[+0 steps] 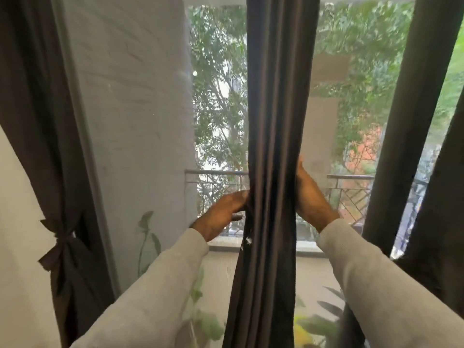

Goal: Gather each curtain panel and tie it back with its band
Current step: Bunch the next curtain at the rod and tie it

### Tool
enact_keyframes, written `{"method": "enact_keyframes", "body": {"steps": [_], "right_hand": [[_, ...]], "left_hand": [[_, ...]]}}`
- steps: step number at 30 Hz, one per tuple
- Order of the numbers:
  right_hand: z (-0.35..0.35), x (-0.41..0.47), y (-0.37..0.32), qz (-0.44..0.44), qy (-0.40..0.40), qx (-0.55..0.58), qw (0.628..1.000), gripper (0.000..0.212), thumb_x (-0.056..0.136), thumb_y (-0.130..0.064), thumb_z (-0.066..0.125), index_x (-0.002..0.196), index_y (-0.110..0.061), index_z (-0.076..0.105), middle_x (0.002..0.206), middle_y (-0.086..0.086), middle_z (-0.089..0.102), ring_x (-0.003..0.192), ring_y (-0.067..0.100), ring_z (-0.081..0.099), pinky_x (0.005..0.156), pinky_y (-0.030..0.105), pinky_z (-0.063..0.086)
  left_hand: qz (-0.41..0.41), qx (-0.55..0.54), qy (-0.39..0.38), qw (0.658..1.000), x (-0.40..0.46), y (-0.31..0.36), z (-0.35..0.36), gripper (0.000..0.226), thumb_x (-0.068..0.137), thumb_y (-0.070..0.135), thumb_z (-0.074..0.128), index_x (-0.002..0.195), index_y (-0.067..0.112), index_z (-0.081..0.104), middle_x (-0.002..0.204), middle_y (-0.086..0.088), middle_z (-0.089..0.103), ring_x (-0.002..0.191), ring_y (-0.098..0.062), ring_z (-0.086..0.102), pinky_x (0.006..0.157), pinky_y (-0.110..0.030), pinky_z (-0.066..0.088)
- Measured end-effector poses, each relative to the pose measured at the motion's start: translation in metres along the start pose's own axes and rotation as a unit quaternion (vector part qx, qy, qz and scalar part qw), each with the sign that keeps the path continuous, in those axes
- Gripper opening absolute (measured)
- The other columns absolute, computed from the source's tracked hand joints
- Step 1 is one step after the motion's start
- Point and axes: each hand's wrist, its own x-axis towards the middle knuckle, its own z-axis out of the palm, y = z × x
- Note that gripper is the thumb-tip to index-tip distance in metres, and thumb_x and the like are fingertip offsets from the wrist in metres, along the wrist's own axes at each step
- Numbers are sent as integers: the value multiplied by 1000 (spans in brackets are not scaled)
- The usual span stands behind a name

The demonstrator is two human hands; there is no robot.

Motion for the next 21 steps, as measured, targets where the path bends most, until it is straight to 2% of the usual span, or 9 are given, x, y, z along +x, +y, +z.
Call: {"method": "enact_keyframes", "body": {"steps": [1,3,5,7,10,12,16,19,21], "right_hand": [[-7,-3,7,-2,8,-56,998,55,109,-62,39,129,-26,76,129,3,76,124,24,70,114,53,49],[-16,-6,15,-24,17,-142,989,37,110,-39,49,117,-21,81,117,2,80,113,24,73,107,55,54],[-20,-11,19,-66,26,-161,984,22,106,-19,60,108,-12,81,98,1,81,92,20,75,83,45,60],[-13,-20,20,-88,21,-158,983,18,103,-9,63,97,-10,79,75,-3,74,69,13,66,69,34,52],[0,-32,25,-31,-4,-116,993,47,112,-43,46,98,-19,84,90,2,80,84,21,73,81,43,59],[1,-36,22,-10,-20,-78,997,61,105,-65,38,108,-22,82,107,3,81,103,21,77,92,41,60],[-5,-28,17,-89,-8,-192,977,19,93,-29,81,110,-21,80,100,-4,83,93,13,79,91,42,64],[-17,-12,21,-46,8,-151,987,13,91,-18,83,104,-19,81,98,1,83,92,20,80,92,45,64],[-27,-7,24,-9,-1,-107,994,17,92,-19,81,108,-14,80,104,5,82,101,28,78,96,45,63]], "left_hand": [[20,20,3,1000,-2,-6,3,35,108,42,61,137,24,68,129,-3,75,124,-22,67,116,-56,43],[34,15,38,999,-2,-16,5,38,101,12,74,137,17,62,120,-14,73,112,-27,68,107,-54,51],[34,-4,88,996,-6,-16,10,45,96,4,79,137,10,59,113,-23,70,106,-34,72,101,-49,59],[37,-12,124,991,-6,-14,19,48,91,9,86,133,10,63,115,-27,74,109,-40,75,97,-45,64],[40,-18,154,987,-7,-10,38,43,85,15,92,122,8,72,108,-11,82,103,-31,80,89,-38,66],[49,-19,191,980,-5,-10,50,45,79,23,97,115,8,75,104,-9,83,100,-30,80,92,-45,66],[82,62,206,973,-7,-12,61,44,75,30,100,111,19,77,107,-6,81,101,-24,79,90,-40,66],[67,3,168,984,-11,-14,57,38,91,11,86,123,6,67,114,-10,80,102,-20,79,85,-30,65],[60,-45,168,983,-18,-16,51,30,100,9,75,125,1,60,110,-16,79,93,-28,78,71,-29,64]]}}
